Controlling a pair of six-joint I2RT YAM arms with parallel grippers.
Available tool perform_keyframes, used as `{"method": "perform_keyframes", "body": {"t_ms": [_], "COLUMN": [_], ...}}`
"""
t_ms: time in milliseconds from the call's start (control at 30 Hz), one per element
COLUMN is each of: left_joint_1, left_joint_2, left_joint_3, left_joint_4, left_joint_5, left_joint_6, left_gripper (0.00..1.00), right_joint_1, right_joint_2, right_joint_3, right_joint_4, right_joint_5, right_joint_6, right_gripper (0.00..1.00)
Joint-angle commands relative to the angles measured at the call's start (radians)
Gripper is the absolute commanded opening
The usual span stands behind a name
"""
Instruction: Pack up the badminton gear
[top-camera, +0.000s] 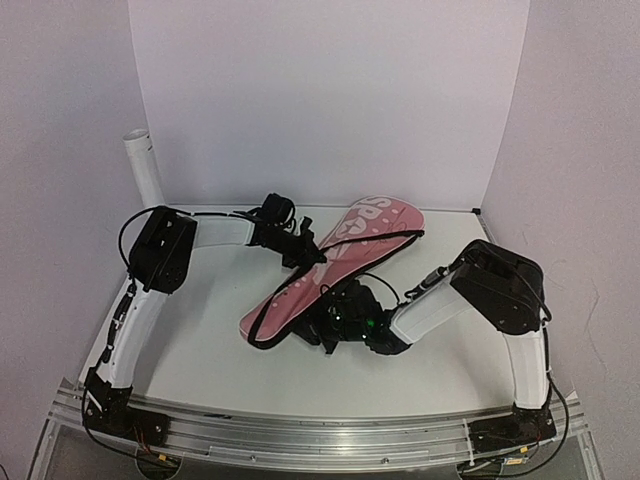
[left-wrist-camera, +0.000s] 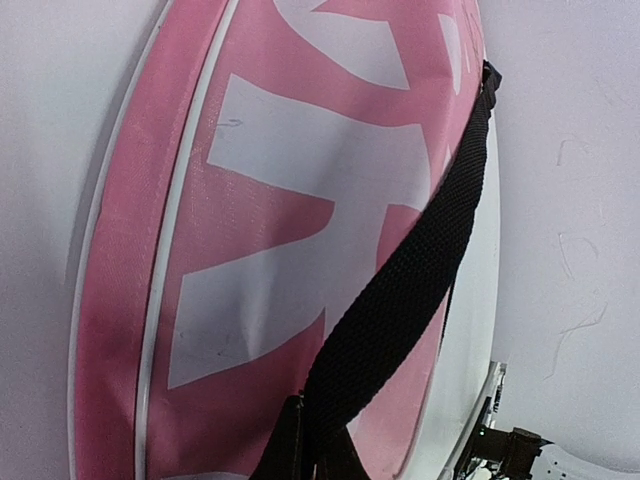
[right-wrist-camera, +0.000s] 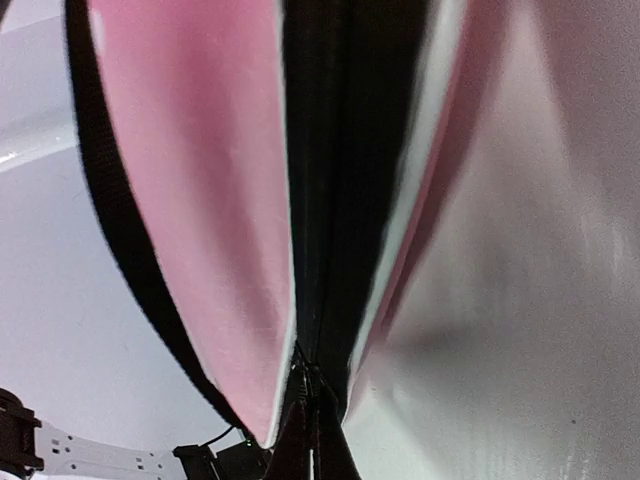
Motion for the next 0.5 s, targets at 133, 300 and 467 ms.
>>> {"method": "perform_keyframes", "body": {"t_ms": [133,300,467], "left_joint_1": [0.010,0.011,0.005], "left_joint_2": [0.100,0.152,0.183], "left_joint_3": [0.266,0.340,0.387], "left_joint_4": [0.305,0.349,0.328], "left_joint_5": [-0.085,-0.082,-0.077], "left_joint_6": [-0.112,-0.163,-0.162], "left_gripper": [0.00,0.00,0.00], "right_joint_1": [0.079,0.152,0.213], "right_joint_2": [0.078,0.024,-0.040], "right_joint_3": [0.185,0.178,0.152], "right_joint_4": [-0.087,-0.126,-0.236], "right_joint_5": [-0.102,-0.029,0.060], "right_joint_6": [0.009,-0.007,-0.034], "right_gripper": [0.00,0.00,0.00]}}
